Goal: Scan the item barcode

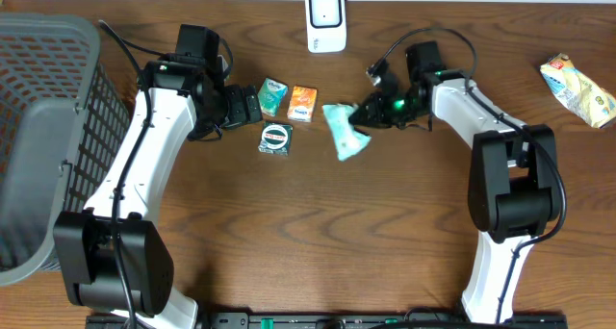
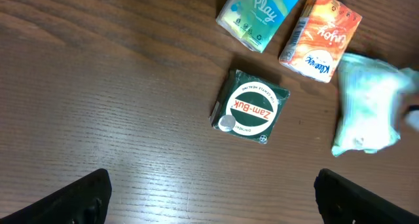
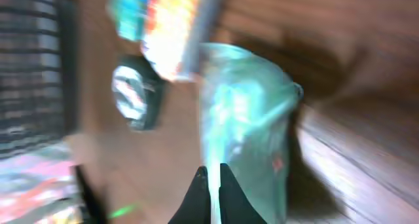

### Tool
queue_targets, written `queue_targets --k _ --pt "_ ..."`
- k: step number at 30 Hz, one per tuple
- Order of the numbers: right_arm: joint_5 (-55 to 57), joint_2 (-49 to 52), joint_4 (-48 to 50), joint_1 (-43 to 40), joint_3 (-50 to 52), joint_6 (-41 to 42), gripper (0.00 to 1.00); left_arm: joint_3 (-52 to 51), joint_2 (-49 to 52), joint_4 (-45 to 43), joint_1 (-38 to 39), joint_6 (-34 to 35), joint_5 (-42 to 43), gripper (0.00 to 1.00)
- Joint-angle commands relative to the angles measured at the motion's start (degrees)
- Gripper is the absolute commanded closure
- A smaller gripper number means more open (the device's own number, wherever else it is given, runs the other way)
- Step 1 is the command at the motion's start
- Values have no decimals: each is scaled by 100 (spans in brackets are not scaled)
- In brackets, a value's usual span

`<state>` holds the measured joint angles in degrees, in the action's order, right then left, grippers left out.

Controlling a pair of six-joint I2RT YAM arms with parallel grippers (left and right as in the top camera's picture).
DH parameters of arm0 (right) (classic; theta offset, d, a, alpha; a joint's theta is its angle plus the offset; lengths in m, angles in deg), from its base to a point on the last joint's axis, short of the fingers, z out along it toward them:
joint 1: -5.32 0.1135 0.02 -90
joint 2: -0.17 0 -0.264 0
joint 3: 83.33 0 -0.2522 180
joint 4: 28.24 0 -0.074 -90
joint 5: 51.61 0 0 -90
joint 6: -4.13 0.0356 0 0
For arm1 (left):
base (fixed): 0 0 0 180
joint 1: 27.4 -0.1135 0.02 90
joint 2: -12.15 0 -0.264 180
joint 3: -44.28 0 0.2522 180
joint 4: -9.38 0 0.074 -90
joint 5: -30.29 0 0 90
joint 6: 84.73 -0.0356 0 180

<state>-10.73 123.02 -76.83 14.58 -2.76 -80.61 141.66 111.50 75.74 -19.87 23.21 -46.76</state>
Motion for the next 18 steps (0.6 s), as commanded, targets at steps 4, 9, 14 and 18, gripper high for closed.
queue_targets --k 4,9,14,18 --pt "-1528 -72 256 -251 -761 695 99 74 24 28 -13 -52 -59 2" --pt "-120 -70 -55 -195 -826 693 65 74 24 28 -13 -52 -59 2" --pt "1565 -70 -538 170 -675 691 18 74 24 28 -13 -55 -59 2" --pt "2085 -70 -474 468 -452 726 16 74 24 28 -13 -55 -59 2"
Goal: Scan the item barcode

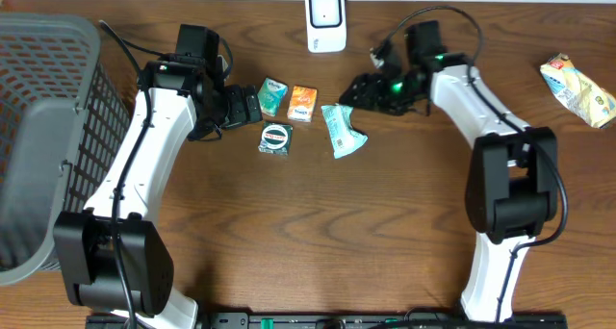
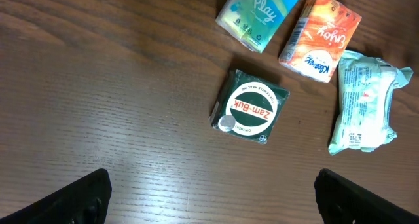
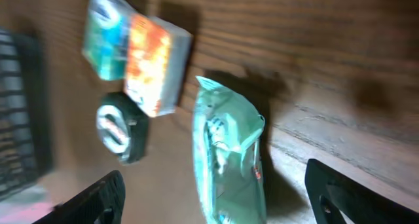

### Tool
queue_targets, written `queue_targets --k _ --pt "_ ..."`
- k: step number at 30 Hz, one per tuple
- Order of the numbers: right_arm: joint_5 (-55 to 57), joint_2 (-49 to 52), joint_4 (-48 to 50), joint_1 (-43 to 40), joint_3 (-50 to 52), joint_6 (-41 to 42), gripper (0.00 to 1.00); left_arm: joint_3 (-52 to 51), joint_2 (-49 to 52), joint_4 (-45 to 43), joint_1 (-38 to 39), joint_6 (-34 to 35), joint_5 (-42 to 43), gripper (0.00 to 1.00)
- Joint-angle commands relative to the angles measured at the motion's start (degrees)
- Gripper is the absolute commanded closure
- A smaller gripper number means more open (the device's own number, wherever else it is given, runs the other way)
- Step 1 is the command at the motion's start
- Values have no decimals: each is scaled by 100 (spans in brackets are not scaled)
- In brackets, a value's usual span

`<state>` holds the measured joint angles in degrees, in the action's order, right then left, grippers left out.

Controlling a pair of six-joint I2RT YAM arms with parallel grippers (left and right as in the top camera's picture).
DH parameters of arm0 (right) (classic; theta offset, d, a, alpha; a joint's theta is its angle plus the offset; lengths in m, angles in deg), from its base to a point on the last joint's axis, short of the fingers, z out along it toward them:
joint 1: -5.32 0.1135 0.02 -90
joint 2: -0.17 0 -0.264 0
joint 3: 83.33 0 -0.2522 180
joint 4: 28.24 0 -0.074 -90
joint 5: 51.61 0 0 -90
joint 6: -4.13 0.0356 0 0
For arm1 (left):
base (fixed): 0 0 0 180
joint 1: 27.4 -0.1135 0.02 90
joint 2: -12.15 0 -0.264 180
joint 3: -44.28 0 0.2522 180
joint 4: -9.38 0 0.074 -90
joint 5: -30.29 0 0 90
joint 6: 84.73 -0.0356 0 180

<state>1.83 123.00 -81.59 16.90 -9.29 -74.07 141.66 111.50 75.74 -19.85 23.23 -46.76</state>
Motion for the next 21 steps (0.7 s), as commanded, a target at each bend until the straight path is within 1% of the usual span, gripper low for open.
queue_targets --k 1,5,9,11,13,18,19,21 --pt "1014 -68 4 297 262 179 16 74 24 28 -15 -55 -59 2" --pt "1550 -68 61 466 496 452 16 74 24 28 -15 -55 -59 2" --pt "1499 -68 474 562 820 538 21 74 24 28 -15 -55 -59 2" --pt "1340 -68 656 595 925 538 27 74 24 28 -15 -55 -59 2" --pt "1056 -68 837 632 1008 535 36 74 24 28 -15 -55 -59 2" --pt "804 -68 1029 730 1113 599 69 74 24 28 -15 -55 -59 2" --pt "802 -68 1027 752 1117 601 77 74 24 28 -15 -57 -59 2" --pt "807 -68 1027 772 1117 601 98 74 24 28 -15 -55 -59 3"
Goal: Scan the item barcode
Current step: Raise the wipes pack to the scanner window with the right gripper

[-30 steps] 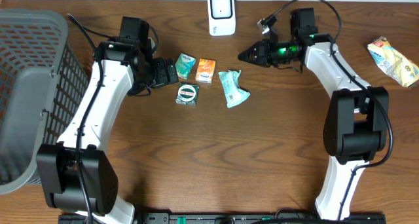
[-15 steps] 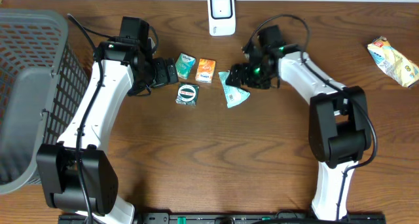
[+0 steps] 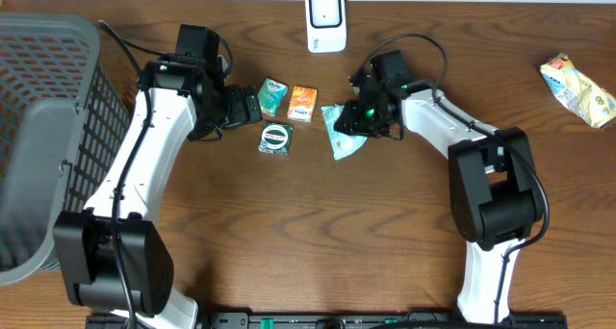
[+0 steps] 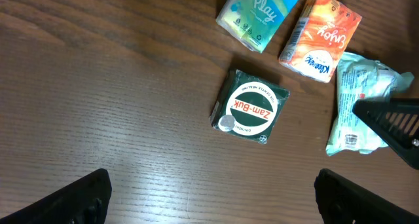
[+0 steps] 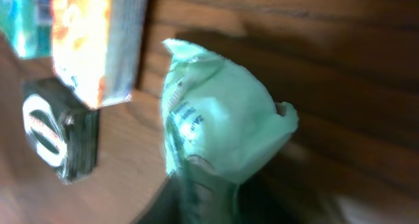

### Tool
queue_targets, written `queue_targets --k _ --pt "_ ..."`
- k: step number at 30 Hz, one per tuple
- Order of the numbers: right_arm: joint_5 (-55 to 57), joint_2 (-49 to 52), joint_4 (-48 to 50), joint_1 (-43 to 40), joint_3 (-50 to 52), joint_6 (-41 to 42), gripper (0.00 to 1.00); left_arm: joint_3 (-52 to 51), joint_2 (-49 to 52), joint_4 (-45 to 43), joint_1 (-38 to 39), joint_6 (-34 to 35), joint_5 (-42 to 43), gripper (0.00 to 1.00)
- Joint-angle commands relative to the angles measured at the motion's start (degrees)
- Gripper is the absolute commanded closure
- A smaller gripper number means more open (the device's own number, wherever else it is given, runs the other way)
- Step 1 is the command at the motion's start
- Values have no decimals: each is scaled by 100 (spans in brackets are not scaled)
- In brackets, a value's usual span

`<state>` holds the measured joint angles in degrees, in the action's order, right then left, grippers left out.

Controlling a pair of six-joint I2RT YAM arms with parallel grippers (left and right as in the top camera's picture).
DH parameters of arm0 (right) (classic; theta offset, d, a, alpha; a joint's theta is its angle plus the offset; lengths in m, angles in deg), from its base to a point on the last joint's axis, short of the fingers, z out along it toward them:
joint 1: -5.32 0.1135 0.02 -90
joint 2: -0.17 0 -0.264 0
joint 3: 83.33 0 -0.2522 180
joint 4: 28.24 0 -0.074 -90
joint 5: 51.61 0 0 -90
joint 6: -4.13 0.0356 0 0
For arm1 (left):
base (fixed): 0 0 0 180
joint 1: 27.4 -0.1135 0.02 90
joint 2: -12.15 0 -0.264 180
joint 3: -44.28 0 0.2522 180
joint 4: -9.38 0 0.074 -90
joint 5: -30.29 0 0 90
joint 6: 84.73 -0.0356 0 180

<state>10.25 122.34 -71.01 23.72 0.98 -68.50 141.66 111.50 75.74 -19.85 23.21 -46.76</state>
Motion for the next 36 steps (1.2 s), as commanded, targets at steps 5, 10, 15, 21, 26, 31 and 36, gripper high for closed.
queue_targets --k 5,10,15,21,26,31,36 --pt "-492 -2 175 28 59 103 99 74 24 28 -15 -52 -59 2" --pt "-1906 -109 710 -264 -94 232 99 74 24 28 -15 -55 -59 2" --pt "-2975 -396 1637 -640 -94 584 99 74 24 28 -15 -55 -59 2" --pt "-3134 -914 2627 -1043 -94 1200 99 74 24 28 -15 -55 -59 2" --pt "-3241 -1335 3023 -1060 -94 1172 99 74 24 28 -15 -52 -59 2" --pt "-3209 -1438 3390 -916 -94 1176 99 74 24 28 -15 -52 -59 2" --pt "-2852 -1438 3394 -826 -94 1257 99 74 24 28 -15 -52 -59 2"
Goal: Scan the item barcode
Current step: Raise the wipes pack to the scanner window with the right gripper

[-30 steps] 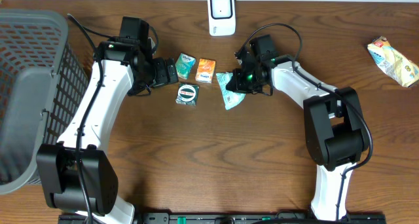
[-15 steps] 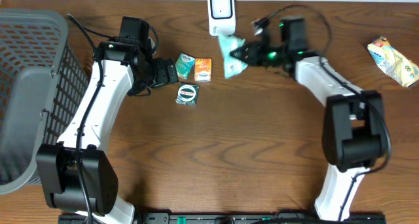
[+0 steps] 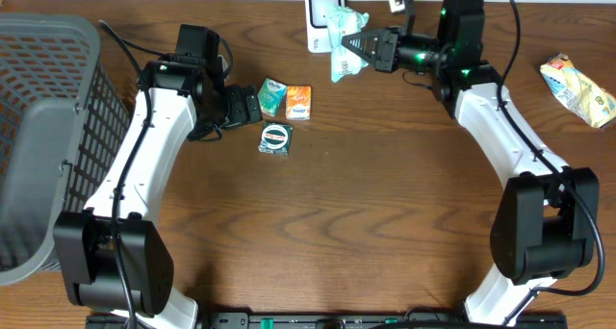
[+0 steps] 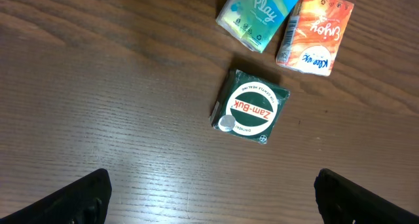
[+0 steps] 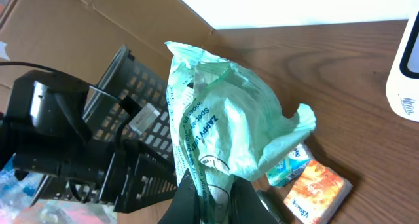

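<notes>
My right gripper (image 3: 362,43) is shut on a mint-green wipes pack (image 3: 342,29), held up in the air right beside the white scanner (image 3: 320,2) at the table's far edge. The right wrist view shows the pack (image 5: 222,119) pinched between my black fingers (image 5: 191,196), with the scanner (image 5: 407,73) at the frame's right edge. My left gripper (image 3: 246,106) stays low over the table, open and holding nothing, its fingers (image 4: 82,198) wide apart.
A green Zam-Buk tin (image 3: 276,138), a teal Play tissue pack (image 3: 273,96) and an orange Kleenex pack (image 3: 300,102) lie by my left gripper. A grey mesh basket (image 3: 48,127) fills the left side. A yellow packet (image 3: 577,88) lies far right.
The wipes pack lay on the table next to the orange pack with my right gripper down on it. Now it is held off the table, up beside the scanner. Left arm unchanged.
First my right gripper was shut on the wipes pack's edge on the table. Then it stood open and apart from the pack, which lay flat. Then it was down at the pack again, and now it holds the pack up by the scanner.
</notes>
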### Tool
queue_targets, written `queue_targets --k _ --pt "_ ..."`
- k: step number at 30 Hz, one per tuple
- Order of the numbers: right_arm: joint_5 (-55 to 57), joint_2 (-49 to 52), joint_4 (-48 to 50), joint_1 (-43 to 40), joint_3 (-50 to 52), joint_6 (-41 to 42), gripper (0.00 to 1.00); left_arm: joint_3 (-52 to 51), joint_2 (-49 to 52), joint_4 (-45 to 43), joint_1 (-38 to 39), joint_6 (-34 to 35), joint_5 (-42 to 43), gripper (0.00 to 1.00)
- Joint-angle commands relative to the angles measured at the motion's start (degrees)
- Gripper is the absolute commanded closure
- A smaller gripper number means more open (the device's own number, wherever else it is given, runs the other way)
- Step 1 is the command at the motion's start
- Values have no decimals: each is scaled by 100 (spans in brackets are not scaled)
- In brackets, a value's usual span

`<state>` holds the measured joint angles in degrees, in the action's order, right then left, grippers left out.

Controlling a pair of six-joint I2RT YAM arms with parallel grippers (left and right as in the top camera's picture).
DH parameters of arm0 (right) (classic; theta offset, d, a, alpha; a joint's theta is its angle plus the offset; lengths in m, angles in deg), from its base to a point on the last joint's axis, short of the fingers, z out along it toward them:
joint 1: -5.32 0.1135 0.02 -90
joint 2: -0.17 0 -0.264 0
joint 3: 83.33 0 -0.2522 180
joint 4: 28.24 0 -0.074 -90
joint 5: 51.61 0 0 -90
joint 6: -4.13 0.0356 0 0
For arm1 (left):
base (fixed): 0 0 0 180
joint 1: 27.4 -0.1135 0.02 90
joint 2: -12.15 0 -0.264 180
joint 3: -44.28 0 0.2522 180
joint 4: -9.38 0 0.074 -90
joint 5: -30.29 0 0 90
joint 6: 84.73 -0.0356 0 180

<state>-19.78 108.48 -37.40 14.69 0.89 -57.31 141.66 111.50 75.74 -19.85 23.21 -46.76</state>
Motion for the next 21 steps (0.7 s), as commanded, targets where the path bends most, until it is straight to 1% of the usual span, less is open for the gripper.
queue_targets --k 1,4,7,10,21 --pt "205 -52 33 87 -85 184 99 74 24 28 -15 -55 -59 2" --pt "431 -52 -15 162 -85 339 99 74 24 28 -15 -52 -59 3" --pt "750 -52 -254 190 -83 922 99 74 24 28 -15 -52 -59 2" --pt "855 -52 -424 192 -83 1327 99 74 24 28 -15 -55 -59 2" --pt "855 -52 -442 199 -79 1353 99 74 24 28 -15 -55 -59 2"
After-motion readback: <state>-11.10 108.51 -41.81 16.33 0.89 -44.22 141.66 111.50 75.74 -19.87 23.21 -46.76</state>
